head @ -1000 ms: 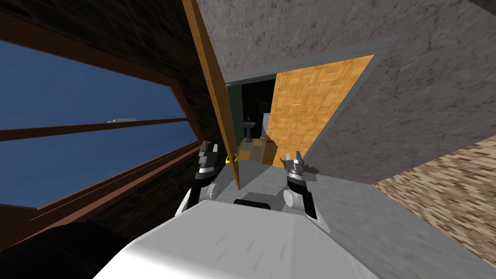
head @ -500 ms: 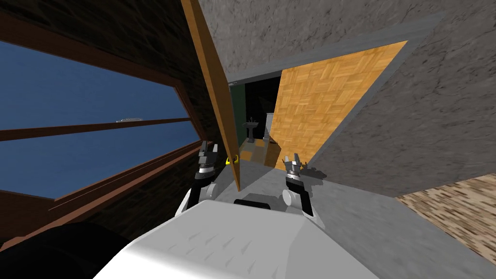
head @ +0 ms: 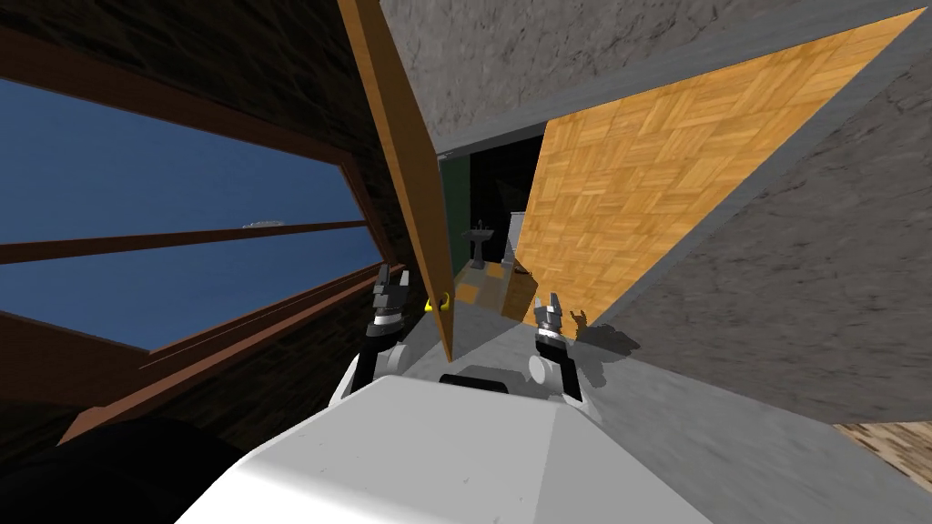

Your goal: Pull the door open

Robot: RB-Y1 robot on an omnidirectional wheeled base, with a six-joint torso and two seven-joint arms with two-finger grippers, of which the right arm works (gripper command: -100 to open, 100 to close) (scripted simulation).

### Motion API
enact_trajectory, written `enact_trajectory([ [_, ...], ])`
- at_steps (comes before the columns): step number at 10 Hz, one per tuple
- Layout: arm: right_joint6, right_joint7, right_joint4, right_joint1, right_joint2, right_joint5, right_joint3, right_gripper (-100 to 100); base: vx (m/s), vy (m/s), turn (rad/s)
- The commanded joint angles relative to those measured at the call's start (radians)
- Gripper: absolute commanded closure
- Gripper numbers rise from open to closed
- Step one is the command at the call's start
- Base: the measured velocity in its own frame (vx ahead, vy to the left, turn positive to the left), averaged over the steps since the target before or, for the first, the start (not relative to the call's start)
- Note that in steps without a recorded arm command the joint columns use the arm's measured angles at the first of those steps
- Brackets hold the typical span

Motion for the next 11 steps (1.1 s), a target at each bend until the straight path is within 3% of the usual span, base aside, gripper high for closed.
enact_trajectory([
  [1,-0.007,0.004,0.030,-0.008,-0.006,-0.015,-0.001,-100,0.043,-0.038,0.075],
  [4,-0.033,0.028,0.119,-0.042,-0.020,-0.077,0.003,-100,0.063,-0.048,0.136],
  [9,-0.050,0.045,0.196,-0.064,-0.029,-0.119,0.006,-100,0.042,-0.032,0.084],
  [11,-0.068,0.062,0.253,-0.086,-0.038,-0.161,0.009,-100,0.053,-0.048,0.130],
])
